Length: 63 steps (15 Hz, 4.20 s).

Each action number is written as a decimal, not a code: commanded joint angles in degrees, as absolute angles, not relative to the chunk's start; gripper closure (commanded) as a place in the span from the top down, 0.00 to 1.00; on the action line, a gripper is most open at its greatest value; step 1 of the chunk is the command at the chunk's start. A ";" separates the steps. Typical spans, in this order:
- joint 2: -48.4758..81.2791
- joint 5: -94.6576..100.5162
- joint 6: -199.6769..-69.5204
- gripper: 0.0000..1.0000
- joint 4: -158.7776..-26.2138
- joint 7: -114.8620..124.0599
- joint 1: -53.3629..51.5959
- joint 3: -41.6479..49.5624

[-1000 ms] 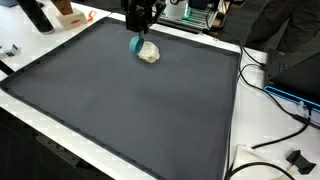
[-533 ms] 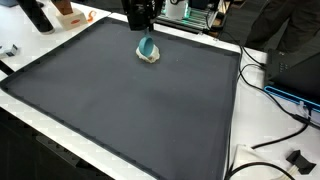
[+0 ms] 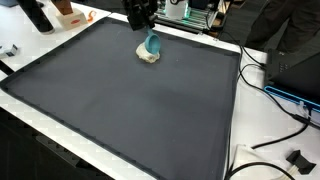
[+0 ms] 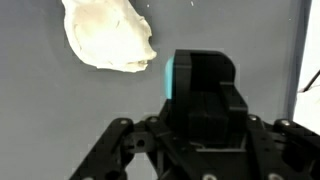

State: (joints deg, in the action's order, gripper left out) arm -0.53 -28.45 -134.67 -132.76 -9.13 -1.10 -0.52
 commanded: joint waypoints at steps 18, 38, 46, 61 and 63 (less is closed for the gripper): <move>6.08 -55.85 -111.81 0.25 -132.45 -34.49 8.10 6.60; 12.39 -66.90 -110.42 0.25 -129.94 -44.24 10.17 7.18; 14.12 -68.31 -110.46 0.25 -129.46 -45.06 10.36 7.47; 14.38 -66.55 -107.35 0.25 -129.27 -31.51 10.50 8.09; 13.78 -65.87 -106.01 0.25 -129.40 -30.17 10.60 8.30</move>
State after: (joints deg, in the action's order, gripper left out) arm 15.11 -66.59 -108.73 -129.01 -32.73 10.00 7.75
